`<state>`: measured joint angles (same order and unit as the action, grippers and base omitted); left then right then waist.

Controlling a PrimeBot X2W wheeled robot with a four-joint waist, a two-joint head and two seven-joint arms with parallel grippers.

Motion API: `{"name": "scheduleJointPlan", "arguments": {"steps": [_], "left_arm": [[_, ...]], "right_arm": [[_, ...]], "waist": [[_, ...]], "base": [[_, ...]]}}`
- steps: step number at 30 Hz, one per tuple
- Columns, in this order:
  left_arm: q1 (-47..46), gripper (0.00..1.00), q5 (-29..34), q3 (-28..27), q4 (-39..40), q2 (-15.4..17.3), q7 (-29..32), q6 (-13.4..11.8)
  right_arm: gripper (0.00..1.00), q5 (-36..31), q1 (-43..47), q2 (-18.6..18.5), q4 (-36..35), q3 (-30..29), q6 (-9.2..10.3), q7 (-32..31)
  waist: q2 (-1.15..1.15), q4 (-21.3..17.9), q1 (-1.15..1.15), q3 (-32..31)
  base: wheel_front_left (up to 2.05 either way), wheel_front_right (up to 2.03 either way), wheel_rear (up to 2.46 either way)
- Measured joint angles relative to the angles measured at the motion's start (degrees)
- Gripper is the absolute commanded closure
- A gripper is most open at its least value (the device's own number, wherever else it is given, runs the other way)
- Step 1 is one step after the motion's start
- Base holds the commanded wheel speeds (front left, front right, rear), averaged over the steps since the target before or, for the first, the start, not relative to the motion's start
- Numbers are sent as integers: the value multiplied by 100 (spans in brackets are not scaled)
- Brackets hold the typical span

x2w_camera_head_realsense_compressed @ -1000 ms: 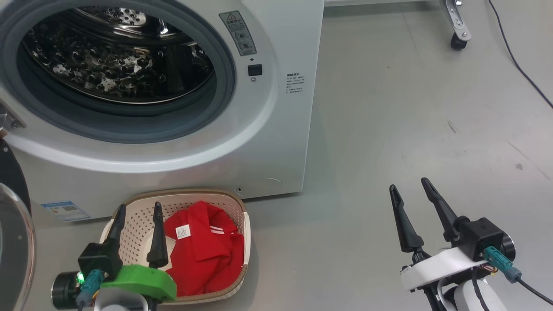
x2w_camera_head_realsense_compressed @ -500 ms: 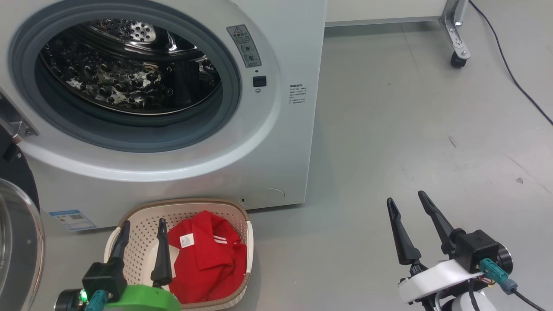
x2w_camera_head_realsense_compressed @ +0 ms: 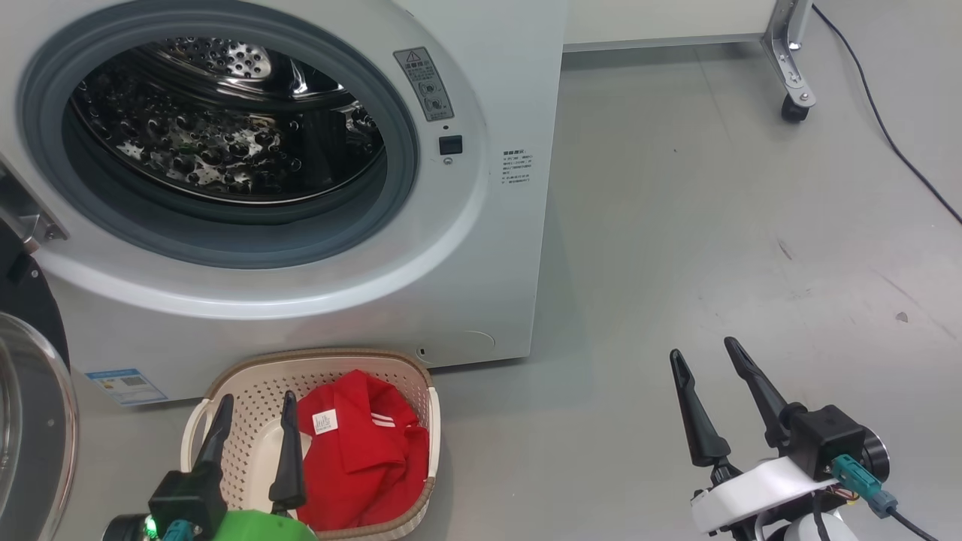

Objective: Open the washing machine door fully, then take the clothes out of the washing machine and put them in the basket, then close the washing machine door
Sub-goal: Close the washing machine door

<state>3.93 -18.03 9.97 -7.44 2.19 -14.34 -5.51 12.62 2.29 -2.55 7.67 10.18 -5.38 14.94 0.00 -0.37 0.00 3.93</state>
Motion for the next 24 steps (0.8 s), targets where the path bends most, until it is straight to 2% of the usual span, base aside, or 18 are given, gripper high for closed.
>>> {"name": "scheduleJointPlan", "arguments": {"steps": [14, 24], "left_arm": [[85, 0, 8, 83, 182, 13, 86, -35], [131, 0, 49, 129, 270, 19, 176, -58]], "right_arm": [[0, 4, 31, 0, -12, 57, 48, 0], [0, 45, 59, 1, -13, 118, 56, 0]], "waist": [[0, -10, 0, -93], [0, -24, 0, -148]], "base": [[-2, 2, 0], [-37, 37, 0]]}}
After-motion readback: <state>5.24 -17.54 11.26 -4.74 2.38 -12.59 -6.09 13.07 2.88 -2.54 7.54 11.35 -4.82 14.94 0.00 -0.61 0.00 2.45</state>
